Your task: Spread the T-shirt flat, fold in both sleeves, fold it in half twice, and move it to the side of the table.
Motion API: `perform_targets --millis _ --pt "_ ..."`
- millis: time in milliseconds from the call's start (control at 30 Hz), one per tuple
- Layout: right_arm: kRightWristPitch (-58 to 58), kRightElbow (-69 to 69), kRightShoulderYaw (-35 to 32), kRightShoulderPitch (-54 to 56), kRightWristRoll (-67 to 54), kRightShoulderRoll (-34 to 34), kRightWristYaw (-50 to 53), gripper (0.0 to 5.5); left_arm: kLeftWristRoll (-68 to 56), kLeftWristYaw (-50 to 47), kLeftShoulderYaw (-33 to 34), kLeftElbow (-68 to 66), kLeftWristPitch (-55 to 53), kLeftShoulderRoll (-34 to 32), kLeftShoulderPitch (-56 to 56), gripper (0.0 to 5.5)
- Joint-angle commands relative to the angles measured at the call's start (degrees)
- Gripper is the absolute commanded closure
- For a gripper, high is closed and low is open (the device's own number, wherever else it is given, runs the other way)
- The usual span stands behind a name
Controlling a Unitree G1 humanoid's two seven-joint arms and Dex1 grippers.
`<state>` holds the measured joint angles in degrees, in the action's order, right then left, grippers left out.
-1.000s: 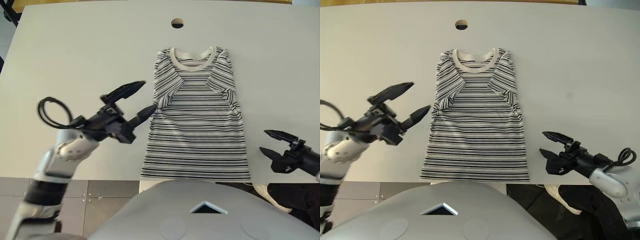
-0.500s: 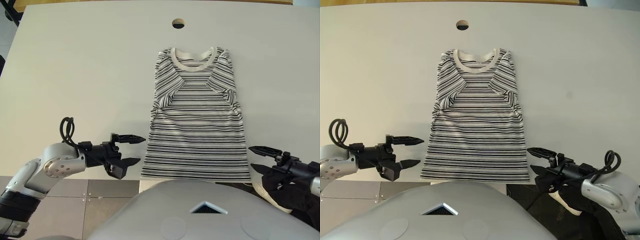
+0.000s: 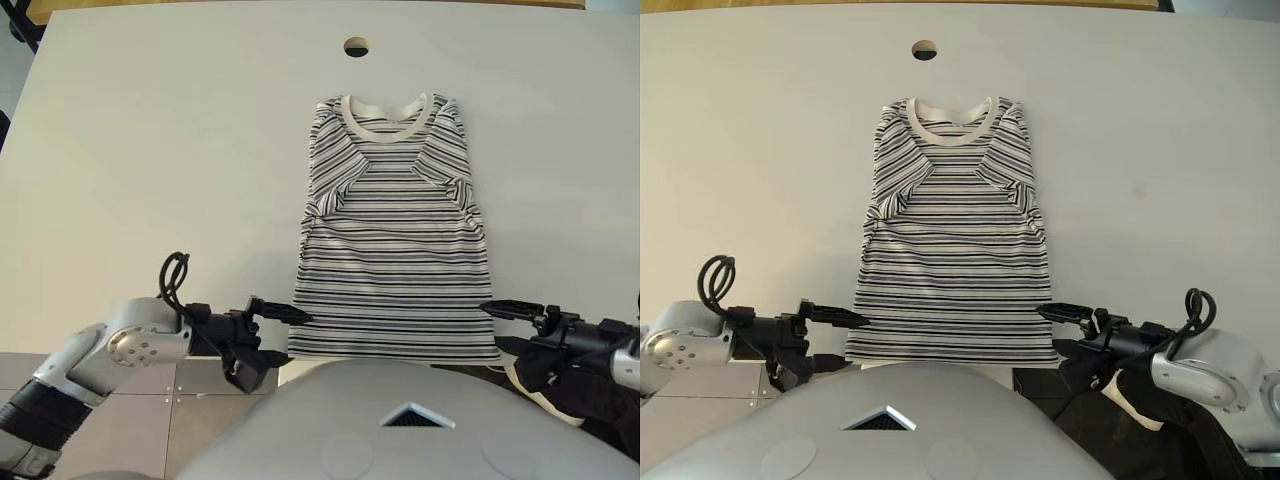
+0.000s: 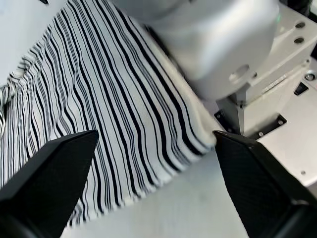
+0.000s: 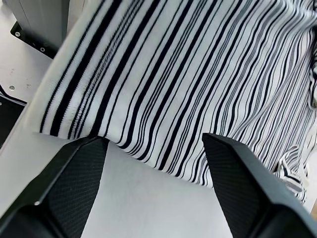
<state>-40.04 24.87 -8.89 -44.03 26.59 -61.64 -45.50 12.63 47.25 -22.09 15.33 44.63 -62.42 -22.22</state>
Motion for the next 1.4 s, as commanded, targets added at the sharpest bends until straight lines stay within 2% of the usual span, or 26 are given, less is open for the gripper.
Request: perform_targets --millis 33,200,400,533,833,1067,1167,1267,1400 --pt "-1.02 -1.67 1.54 -0.37 0.5 -1.91 -1.7 1.98 7.97 1.11 -1.35 -3.97 -2.25 0.63 0.44 1.23" --pt "-1.45 -2.14 4.52 2.42 -0.9 -3.39 -3.28 1.98 7.8 1.44 -3.28 -4.38 -1.51 1.84 1.04 1.23" --pt "-0.14 -2.7 8.96 8.64 -4.54 -5.56 -6.64 1.98 8.45 -0.69 -2.79 -4.66 -1.62 2.36 0.34 2.32" --pt "0.8 -1.95 11.48 10.61 -5.93 -5.56 -8.13 1.98 7.29 -1.53 -2.23 -4.81 -1.7 3.15 1.24 2.82" --pt "1.98 -0.32 12.65 9.23 -7.94 -5.44 -8.16 3.61 5.83 -1.98 -3.37 -8.99 -0.66 7.27 7.49 4.3" --pt "2.4 -0.55 13.25 10.5 -9.91 -5.43 -8.63 4.88 3.75 -2.18 -3.1 -8.82 -0.48 7.54 6.73 5.39" --pt "2.65 -0.92 13.72 11.25 -10.16 -4.87 -8.37 5.37 3.13 -2.37 -2.89 -8.93 -0.36 7.48 6.18 5.4" --pt "2.98 -0.32 13.29 10.63 -12.21 -4.52 -7.72 5.37 0.13 -2.11 -2.53 -7.66 -0.59 6.87 5.08 5.4" --pt "3.98 -0.09 6.33 5.8 -22.26 -0.9 -3.21 5.37 -14.34 -2.0 -0.51 -2.91 -2.11 5.81 2.09 5.4"
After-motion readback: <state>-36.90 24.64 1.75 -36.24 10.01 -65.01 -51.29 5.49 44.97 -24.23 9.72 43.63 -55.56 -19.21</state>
